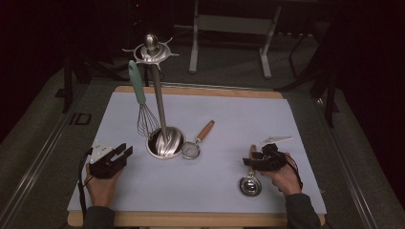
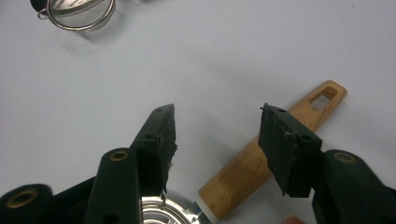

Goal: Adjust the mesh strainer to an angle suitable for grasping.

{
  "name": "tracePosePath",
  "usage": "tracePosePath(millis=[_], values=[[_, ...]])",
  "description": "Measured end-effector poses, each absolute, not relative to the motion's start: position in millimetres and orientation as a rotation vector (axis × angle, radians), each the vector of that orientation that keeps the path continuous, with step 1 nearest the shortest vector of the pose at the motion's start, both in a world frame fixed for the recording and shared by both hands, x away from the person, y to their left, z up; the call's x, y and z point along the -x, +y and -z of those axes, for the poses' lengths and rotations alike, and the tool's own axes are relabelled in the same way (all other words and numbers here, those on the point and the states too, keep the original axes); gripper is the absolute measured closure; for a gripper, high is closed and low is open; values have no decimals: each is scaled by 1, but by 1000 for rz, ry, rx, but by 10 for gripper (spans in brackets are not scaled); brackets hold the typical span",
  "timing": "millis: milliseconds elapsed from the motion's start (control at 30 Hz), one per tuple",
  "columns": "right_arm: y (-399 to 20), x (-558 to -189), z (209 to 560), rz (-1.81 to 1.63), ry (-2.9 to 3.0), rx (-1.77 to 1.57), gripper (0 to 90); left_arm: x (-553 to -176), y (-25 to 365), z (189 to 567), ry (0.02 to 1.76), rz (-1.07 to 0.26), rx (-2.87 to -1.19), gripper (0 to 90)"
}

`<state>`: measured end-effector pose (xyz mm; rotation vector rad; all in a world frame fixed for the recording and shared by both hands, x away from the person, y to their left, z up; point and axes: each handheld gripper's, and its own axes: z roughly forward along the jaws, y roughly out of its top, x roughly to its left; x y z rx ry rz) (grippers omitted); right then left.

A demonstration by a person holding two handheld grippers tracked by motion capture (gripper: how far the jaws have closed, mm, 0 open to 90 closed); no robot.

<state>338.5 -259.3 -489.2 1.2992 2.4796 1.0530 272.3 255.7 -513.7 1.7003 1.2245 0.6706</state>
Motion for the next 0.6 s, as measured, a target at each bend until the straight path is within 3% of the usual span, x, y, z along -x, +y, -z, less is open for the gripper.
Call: tracePosePath(millis=[333,600], values=[[-255,-340,491,-1076,2464,-1339,405,-278,250,536,1275,-620,-1722,663],[-245,-340,493,-1068,2486,-1325,404,-279,240,539,1249,-663,-1816,656]])
